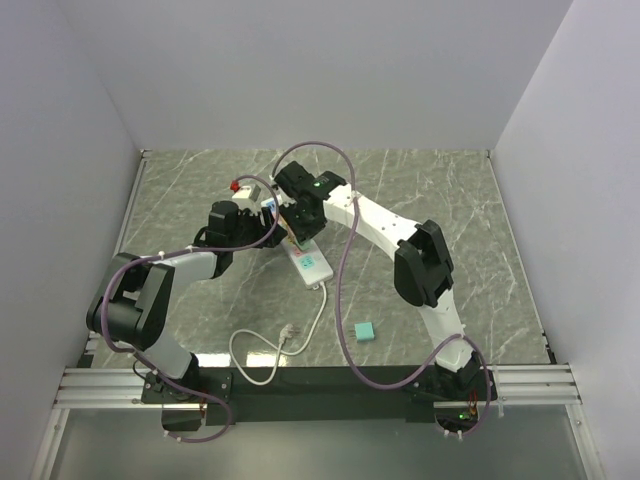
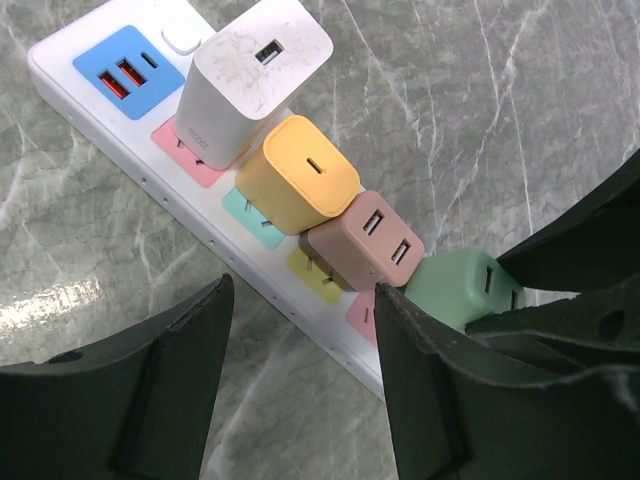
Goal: Insert the plug
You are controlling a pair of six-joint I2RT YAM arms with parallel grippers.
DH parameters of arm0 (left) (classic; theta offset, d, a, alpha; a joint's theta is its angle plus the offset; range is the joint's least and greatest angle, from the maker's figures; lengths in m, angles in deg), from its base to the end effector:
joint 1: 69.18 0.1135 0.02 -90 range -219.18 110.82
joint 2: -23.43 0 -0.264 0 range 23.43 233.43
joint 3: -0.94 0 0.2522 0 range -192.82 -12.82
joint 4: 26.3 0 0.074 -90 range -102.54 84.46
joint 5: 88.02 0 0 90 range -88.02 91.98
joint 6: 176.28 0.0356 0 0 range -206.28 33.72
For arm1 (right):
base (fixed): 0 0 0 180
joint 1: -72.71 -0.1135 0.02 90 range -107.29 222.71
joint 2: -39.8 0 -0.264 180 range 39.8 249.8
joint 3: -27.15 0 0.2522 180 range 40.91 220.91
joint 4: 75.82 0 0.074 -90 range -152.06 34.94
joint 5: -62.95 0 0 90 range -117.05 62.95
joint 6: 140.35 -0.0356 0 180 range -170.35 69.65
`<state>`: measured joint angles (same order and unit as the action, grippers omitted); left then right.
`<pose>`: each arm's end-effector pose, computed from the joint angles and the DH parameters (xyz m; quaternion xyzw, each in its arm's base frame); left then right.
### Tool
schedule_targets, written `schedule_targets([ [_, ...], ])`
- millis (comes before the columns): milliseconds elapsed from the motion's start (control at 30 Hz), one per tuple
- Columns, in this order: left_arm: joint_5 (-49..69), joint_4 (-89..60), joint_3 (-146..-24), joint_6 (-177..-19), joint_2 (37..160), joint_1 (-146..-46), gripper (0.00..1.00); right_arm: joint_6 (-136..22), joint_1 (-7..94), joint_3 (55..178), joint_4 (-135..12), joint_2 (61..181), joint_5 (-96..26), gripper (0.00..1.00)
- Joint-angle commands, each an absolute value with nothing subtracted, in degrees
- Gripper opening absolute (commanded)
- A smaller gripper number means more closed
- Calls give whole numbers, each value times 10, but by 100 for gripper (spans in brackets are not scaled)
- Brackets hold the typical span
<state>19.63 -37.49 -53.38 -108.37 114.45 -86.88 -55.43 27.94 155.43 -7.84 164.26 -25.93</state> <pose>0.3057 -0.1089 0.1803 0.0498 0.8383 -0.3014 0.4516 0.3333 0.3297 0.2493 -0.3288 0.9175 0.0856 0.2068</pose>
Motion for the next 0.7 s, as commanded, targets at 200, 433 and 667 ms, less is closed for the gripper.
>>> schedule_targets([
  [200,203,-392,-540,-1076,1142,-866,64,-565,267,1576,-53,1656,-227,0],
  [433,207,-393,-539,-1077,1144,-866,64,-570,267,1576,-51,1660,-206,0],
  [667,206,-393,-538,-1077,1142,-866,64,-569,267,1583,-50,1667,-207,0],
])
